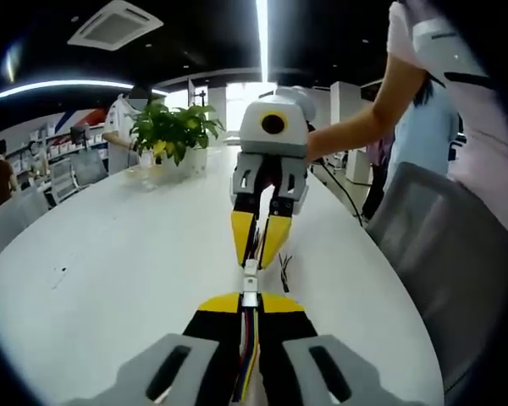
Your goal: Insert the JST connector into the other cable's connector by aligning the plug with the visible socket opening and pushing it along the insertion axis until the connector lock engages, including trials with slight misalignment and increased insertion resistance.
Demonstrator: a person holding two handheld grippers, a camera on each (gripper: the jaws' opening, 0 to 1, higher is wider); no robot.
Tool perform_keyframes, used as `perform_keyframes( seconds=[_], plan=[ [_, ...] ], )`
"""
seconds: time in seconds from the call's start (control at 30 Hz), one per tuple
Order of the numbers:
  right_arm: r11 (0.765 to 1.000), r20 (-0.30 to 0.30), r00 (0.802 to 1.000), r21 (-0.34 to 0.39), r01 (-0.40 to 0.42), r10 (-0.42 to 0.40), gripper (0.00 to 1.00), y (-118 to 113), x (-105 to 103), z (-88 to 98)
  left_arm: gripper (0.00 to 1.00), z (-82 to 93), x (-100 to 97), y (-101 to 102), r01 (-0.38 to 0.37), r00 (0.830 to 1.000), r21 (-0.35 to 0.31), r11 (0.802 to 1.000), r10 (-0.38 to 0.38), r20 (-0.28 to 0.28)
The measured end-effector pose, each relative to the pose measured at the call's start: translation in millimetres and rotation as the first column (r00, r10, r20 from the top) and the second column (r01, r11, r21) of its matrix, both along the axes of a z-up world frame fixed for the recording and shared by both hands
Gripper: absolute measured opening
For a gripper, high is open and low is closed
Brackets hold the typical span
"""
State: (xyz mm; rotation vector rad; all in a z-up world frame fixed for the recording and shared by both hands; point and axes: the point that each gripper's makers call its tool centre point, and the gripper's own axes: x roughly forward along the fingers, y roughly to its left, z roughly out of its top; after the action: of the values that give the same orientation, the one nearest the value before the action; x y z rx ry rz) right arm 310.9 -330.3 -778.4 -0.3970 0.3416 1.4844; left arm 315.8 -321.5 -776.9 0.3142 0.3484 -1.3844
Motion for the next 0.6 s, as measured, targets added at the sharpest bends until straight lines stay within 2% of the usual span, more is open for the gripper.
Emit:
perform_keyframes(
  seconds=[0.6],
  plan=[
    [1.000, -0.008, 1.000, -0.016, -0.018, 0.018, 0.03, -0.9, -1.8, -5.6, 0.00, -3.8, -3.0, -0.7, 0.030, 0.999, 0.032, 0.999, -0.031, 0.024]
  ],
)
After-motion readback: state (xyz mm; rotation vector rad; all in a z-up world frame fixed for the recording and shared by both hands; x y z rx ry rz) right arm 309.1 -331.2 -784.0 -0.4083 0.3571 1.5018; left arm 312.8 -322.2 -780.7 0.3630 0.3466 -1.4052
